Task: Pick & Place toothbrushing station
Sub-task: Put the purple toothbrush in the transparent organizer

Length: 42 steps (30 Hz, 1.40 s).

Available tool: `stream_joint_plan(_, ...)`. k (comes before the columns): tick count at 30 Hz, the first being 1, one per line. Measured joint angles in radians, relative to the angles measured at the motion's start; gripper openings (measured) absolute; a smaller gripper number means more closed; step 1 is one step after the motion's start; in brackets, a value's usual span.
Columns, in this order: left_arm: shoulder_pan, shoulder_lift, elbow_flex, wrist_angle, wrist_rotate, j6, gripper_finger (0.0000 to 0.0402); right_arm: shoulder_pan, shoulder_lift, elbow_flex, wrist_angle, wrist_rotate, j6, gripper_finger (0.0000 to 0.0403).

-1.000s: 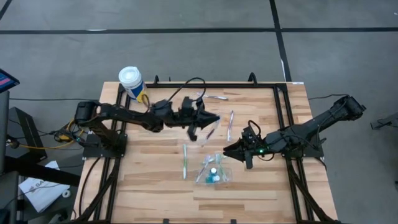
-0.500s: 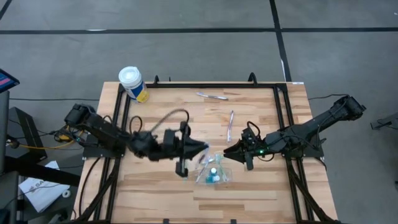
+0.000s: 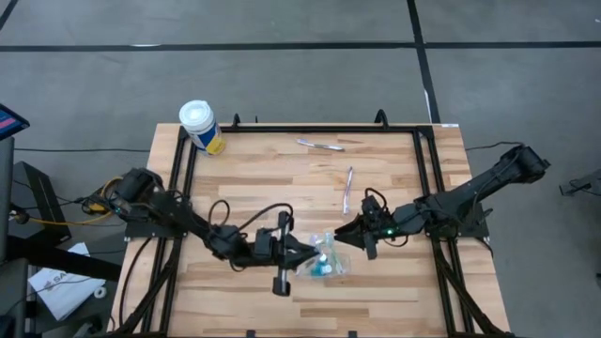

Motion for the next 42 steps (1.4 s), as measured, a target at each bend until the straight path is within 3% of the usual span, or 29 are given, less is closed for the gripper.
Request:
stream_joint_plan(3,-0.016,0.045,0.001,0.088,0.0,0.041,0.0,0.001,0.035,0.0,0.008,-0.024,0.0,0.0127)
stream_joint_plan(19,-0.053,0.294,-0.006,0.22,-0.055,0.097,0.0,0.06,0.263,0.0,0.149,-0.083,-0.011,0.0127)
stream_joint_plan(31,0.007,0.156,-0.235,0.331,-0.06,0.132,0.0,0.048,0.324,0.0,0.221,-0.112,-0.019,0.0127)
stream_joint_plan(42,0.014,0.156,-0.301,0.353,-0.034,0.097,0.0,-0.002,0.324,0.0,0.227,-0.138,-0.045,0.0127)
